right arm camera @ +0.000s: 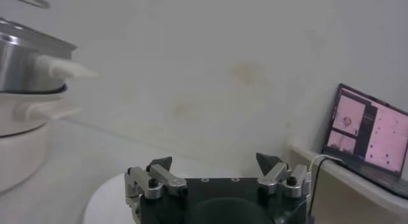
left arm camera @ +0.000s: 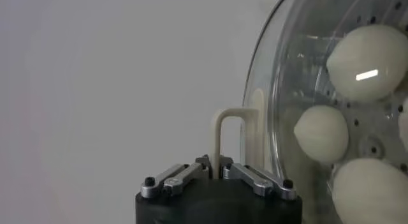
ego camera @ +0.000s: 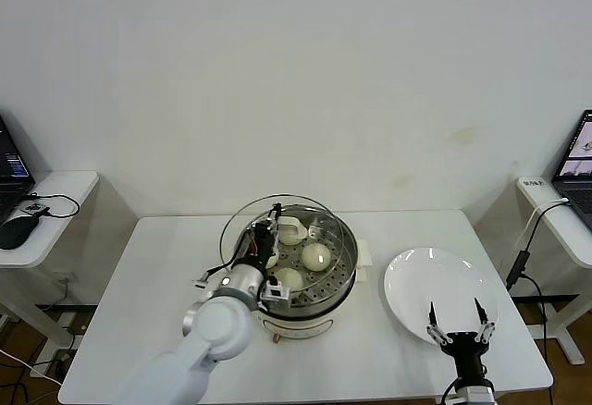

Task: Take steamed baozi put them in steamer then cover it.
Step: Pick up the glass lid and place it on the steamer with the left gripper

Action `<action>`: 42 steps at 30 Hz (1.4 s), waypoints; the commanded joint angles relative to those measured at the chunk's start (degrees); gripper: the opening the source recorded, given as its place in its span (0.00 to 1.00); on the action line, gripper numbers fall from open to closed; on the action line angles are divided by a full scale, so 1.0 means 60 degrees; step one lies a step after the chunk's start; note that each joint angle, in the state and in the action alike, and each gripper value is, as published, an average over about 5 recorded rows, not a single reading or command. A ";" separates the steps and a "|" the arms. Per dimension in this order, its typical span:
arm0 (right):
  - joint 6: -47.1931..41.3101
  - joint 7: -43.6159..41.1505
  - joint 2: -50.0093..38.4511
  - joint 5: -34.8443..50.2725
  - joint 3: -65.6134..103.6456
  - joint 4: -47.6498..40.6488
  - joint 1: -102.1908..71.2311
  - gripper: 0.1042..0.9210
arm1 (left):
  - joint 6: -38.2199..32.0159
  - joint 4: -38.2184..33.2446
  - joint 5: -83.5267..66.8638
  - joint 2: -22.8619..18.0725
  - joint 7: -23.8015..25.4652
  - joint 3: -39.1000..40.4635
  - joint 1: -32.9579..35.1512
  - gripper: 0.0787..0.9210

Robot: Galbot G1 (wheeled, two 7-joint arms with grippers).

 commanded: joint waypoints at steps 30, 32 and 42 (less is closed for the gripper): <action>0.0106 0.0031 0.0096 -0.0340 -0.0192 -0.0175 -0.0040 0.88 | 0.0067 0.0630 0.1258 -0.1432 0.0172 0.0144 0.0413 0.08; 0.0110 0.0027 0.0089 -0.0338 -0.0198 -0.0173 -0.0047 0.88 | 0.0057 0.0654 0.1268 -0.1440 0.0155 0.0122 0.0432 0.08; 0.0148 0.0011 0.0053 -0.0322 -0.0204 -0.0192 -0.0071 0.88 | 0.0004 0.0844 0.1352 -0.1548 0.0020 0.0068 0.0503 0.08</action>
